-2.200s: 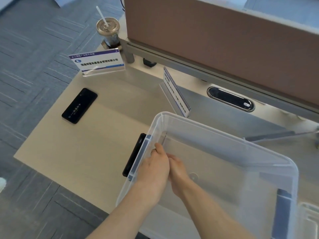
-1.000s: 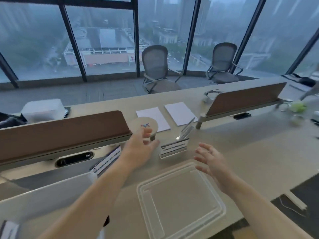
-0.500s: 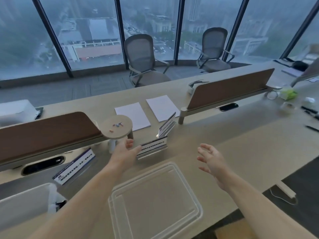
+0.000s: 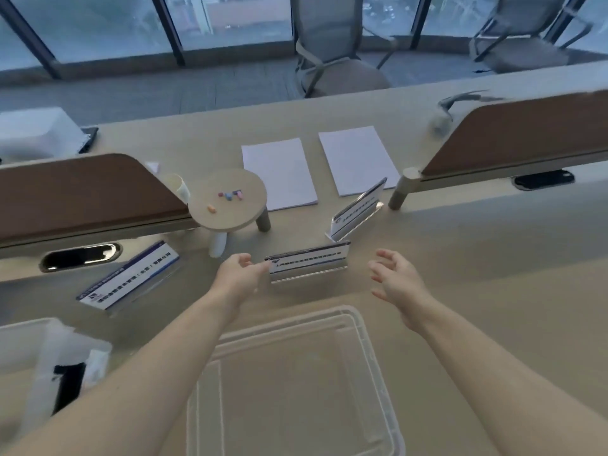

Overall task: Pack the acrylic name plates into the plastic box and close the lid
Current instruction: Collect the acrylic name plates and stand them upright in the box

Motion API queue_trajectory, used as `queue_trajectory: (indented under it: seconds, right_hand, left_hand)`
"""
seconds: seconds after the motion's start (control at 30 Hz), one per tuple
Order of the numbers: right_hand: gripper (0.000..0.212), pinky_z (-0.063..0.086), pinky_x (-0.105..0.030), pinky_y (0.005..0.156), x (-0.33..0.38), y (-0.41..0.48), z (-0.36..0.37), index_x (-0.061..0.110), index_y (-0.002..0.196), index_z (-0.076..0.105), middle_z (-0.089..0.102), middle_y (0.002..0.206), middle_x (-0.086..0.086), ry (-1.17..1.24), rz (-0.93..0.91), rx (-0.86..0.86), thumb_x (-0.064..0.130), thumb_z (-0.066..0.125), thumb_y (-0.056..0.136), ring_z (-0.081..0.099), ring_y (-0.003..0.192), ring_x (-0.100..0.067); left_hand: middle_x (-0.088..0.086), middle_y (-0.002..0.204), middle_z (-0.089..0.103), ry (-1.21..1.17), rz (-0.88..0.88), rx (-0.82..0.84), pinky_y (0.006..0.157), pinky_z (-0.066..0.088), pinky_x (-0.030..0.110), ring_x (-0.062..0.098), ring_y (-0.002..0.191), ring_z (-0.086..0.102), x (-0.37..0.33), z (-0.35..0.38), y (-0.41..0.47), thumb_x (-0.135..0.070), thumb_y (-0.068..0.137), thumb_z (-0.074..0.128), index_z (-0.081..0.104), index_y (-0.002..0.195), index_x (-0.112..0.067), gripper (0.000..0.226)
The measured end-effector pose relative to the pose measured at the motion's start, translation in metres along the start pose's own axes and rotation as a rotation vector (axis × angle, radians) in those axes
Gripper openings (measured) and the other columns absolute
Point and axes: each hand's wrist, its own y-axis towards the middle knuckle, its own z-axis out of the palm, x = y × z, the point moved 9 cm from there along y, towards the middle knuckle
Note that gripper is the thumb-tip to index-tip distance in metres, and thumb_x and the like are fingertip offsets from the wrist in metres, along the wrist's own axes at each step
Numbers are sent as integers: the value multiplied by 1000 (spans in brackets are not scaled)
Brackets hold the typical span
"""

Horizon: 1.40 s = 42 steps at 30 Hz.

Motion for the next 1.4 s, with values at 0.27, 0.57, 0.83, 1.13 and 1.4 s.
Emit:
queue_trajectory:
  seconds: [0.27,0.57,0.83,1.13,1.4]
  right_hand:
    - [51,46,-51,110,-39,99,30,17,143,47,51,143,-8,-128,-60,27,18,65,96,54,127,-22]
    - [12,54,-35,94,-37,140,61,16,103,69,72,93,3,-224,-268,108,8,63,97,66,86,-10]
    - [7,50,-19,78,56,53,60,15,93,70,73,85,-1,-178,-441,85,14,65,97,66,78,-6]
    - [17,57,-43,82,223,-123,74,33,78,71,73,78,10,54,-666,97,25,68,93,64,78,-14]
    - [26,58,-54,93,258,-237,105,36,75,72,72,75,21,95,-757,69,21,67,95,64,70,1]
  left_hand:
    - [5,143,55,17,-5,-104,108,50,48,29,128,60,46,34,81,-17,87,80,52,143,-15,63]
    - [1,106,75,33,211,-151,95,54,36,16,95,67,56,45,112,-17,95,72,72,103,-22,9]
    - [-4,101,76,47,352,-52,93,56,44,7,88,65,-35,-16,38,-19,94,74,78,110,-15,16]
    - [1,107,81,-53,501,-6,86,60,44,24,103,76,-154,-144,-118,-28,96,71,78,110,-19,17]
    - [-13,92,80,-51,591,-143,91,61,50,14,97,75,-161,-225,-211,-39,95,71,77,92,-28,14]
